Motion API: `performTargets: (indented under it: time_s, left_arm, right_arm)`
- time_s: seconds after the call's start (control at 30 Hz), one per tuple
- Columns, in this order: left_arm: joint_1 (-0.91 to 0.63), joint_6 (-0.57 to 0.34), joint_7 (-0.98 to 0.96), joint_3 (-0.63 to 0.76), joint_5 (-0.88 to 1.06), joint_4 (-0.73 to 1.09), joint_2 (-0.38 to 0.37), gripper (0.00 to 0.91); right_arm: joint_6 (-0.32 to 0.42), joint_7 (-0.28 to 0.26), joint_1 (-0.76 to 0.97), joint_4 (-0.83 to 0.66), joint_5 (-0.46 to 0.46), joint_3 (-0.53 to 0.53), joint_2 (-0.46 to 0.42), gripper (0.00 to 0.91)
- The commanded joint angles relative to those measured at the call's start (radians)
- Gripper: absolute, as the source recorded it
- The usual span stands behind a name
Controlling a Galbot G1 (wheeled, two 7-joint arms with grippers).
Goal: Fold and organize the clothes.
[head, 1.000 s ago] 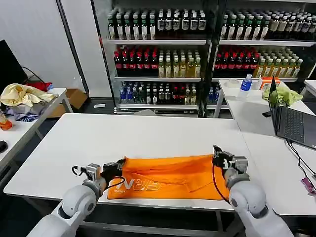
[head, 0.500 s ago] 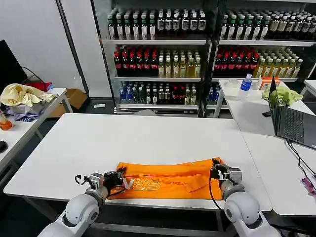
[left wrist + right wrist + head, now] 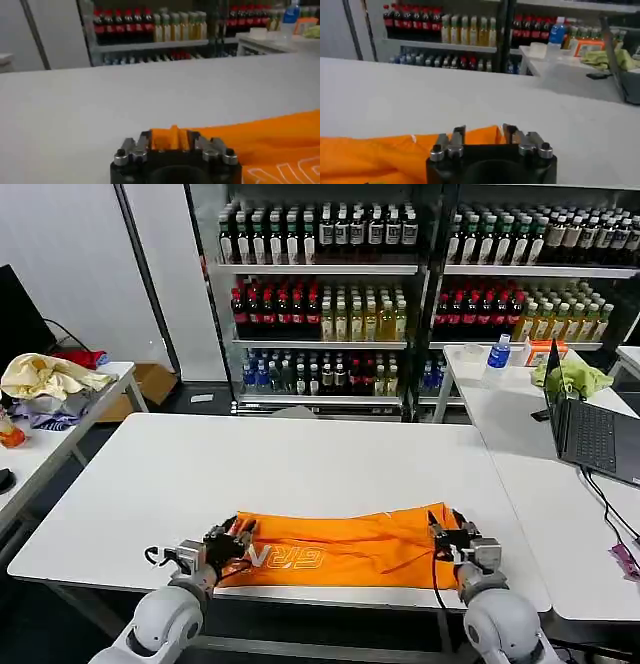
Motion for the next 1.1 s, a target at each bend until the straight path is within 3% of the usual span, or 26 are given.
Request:
performTargets:
  time_s: [0.03, 0.33, 0.37, 0.4, 0.53, 1.1]
  left_arm:
    - [0.115, -0.038, -0.1, -0.06, 0.026, -0.065, -0.073, 0.907]
    - [0.147, -0.019, -0.124, -0.057, 0.022, -0.035, -0.161, 0.907]
    - [0.146, -0.018, -0.125, -0.054, 0.021, -0.034, -0.165, 0.695]
    - [0.145, -0.018, -0.125, -0.05, 0.021, -0.035, -0.168, 0.05]
    - [0.145, -0.016, -0.121, -0.036, 0.025, -0.034, -0.177, 0.01]
    - [0.166, -0.016, -0.105, -0.067, -0.059, -0.031, -0.2, 0.02]
  right_arm:
    - [0.022, -0.009, -0.17, 0.126, -0.021, 0.102, 0.002, 0.907]
    - [0.02, -0.001, -0.19, 0.146, -0.023, 0.111, 0.016, 0.907]
    - [0.02, 0.0, -0.191, 0.147, -0.023, 0.112, 0.016, 0.907]
    - [0.02, 0.0, -0.192, 0.148, -0.023, 0.113, 0.016, 0.907]
    - [0.021, 0.002, -0.2, 0.152, -0.022, 0.118, 0.019, 0.907]
    - [0.018, 0.017, -0.206, 0.165, -0.021, 0.12, 0.029, 0.907]
